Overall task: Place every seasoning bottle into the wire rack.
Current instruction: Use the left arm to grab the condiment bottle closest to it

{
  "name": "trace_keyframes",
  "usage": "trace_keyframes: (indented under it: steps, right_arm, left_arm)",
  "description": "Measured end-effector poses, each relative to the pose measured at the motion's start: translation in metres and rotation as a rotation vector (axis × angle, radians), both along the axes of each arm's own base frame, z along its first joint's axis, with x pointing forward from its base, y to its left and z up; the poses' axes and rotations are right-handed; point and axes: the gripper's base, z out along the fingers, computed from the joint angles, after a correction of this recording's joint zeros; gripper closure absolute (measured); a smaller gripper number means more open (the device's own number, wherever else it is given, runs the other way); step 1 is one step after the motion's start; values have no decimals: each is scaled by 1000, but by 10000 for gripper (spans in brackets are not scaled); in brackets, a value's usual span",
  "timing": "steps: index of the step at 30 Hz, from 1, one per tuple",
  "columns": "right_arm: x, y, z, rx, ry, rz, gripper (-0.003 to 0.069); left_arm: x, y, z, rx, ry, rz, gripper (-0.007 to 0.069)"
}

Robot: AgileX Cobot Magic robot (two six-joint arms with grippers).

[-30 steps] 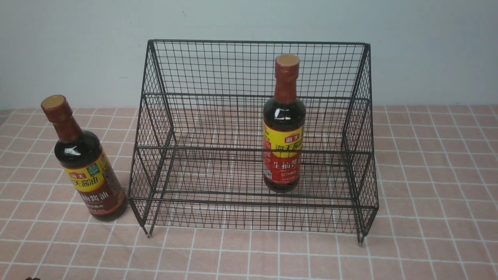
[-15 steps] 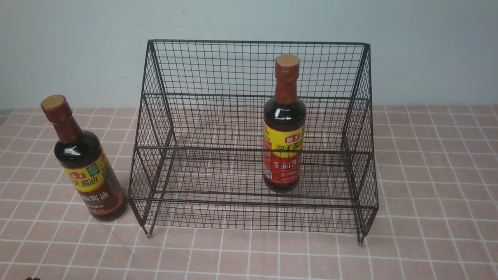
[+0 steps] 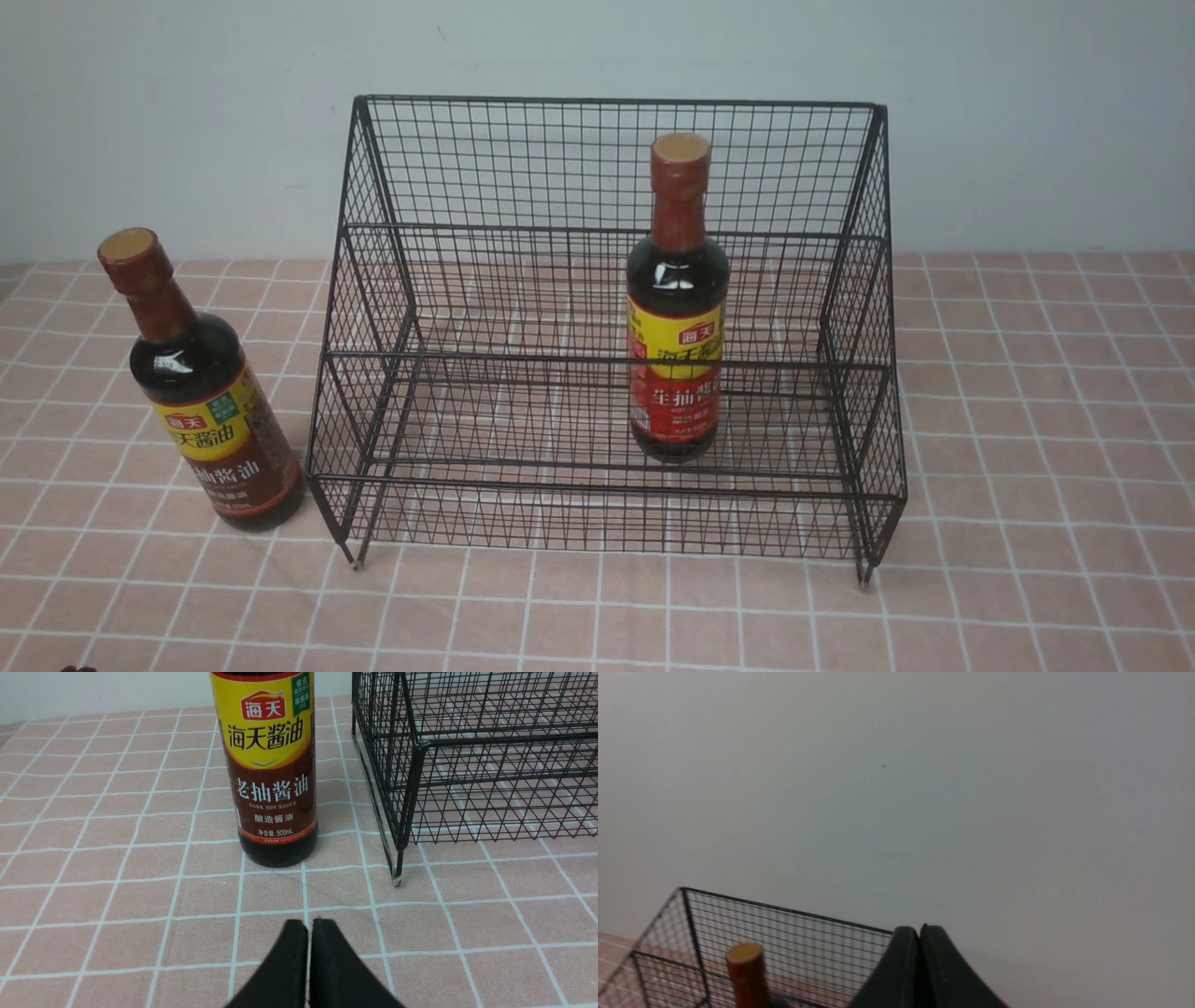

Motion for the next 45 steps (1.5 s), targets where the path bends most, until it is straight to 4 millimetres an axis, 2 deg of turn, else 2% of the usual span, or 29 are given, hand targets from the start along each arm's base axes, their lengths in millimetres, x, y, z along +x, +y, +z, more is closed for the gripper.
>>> trace_keyframes:
  steps: [2, 4, 5, 8, 9, 10, 11, 12, 16, 18, 23, 36, 45]
  right_arm:
    - [-12, -5, -30, -21, -13, -13, 672]
    - [-18, -7, -43, -22, -20, -10, 672]
    - [-30, -10, -64, -15, -46, -3, 672]
    - [-45, -13, -111, 6, -50, 13, 672]
    - [-48, -14, -114, 13, -63, 15, 672]
    - [-54, -16, -141, 19, -67, 13, 672]
    - [-57, -18, -156, 17, -64, 6, 672]
    - [-58, -19, -182, 10, -44, -11, 672]
    - [-52, -23, -246, 0, 89, -118, 672]
    - [-52, -26, -253, 39, 134, -170, 672]
    - [-52, -28, -255, 110, 164, -224, 672]
    - [-52, -29, -255, 23, 153, -233, 672]
    - [-53, -30, -255, 60, 165, -261, 672]
  left_arm:
    - [0, 0, 0, 0, 0, 0, 631]
    - [0, 0, 0, 0, 0, 0, 631]
    - [0, 0, 0, 0, 0, 0, 631]
    - [0, 0, 0, 0, 0, 0, 631]
    - [0, 0, 0, 0, 0, 0, 631]
    - [0, 0, 0, 0, 0, 0, 631]
    - [0, 0, 0, 0, 0, 0, 631]
    - [0, 0, 0, 0, 0, 0, 631]
    - [0, 0, 0, 0, -1, 0, 631]
    - [0, 0, 0, 0, -1, 0, 631]
    - [0, 0, 0, 0, -1, 0, 631]
    - [0, 0, 0, 0, -1, 0, 631]
    - [0, 0, 0, 0, -1, 0, 631]
